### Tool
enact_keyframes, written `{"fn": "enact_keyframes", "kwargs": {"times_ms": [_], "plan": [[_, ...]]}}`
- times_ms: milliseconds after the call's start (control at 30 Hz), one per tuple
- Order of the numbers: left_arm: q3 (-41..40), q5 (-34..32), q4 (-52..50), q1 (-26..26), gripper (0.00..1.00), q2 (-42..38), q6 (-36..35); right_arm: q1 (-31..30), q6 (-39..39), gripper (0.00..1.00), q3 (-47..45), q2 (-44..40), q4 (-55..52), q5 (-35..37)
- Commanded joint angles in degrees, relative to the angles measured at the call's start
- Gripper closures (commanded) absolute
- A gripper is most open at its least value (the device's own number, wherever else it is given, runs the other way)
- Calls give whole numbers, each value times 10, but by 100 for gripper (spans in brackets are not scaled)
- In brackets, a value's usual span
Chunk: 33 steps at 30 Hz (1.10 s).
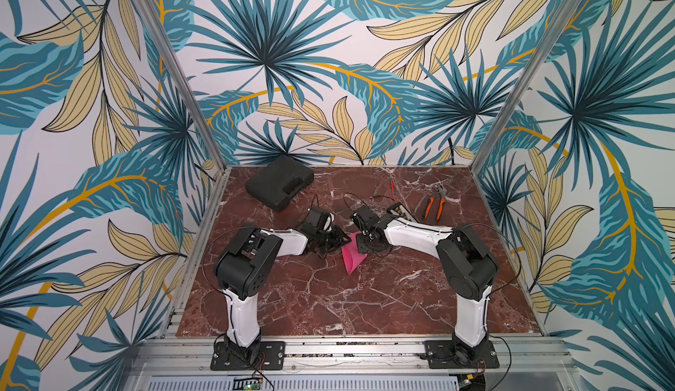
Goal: Fold the square paper diagonally
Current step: Fold the paper at the center of the board.
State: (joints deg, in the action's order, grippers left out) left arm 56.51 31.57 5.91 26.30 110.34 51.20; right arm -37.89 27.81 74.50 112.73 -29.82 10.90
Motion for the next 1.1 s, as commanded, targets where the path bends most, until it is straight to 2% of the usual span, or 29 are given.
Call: {"fn": "enact_keyframes", "kwargs": {"times_ms": [0,100,200,467,633,800,1067], "plan": [[39,82,-103,-19,64,34,-92,-2,-8,70,-25,11,-27,2],[93,137,-183,-33,63,67,-153,-2,-9,70,-25,12,-23,2],[151,162,-269,-36,63,101,-205,-2,-8,70,-26,14,-21,2],[284,188,-413,-36,65,190,-293,-2,-8,70,-28,14,-15,-3],[345,193,-470,-35,66,232,-332,-2,-11,70,-29,13,-14,-3],[397,184,-532,-36,73,261,-376,-2,-14,70,-31,13,-13,-5],[419,181,-550,-36,88,281,-396,-2,-19,70,-29,10,-11,-8]]}}
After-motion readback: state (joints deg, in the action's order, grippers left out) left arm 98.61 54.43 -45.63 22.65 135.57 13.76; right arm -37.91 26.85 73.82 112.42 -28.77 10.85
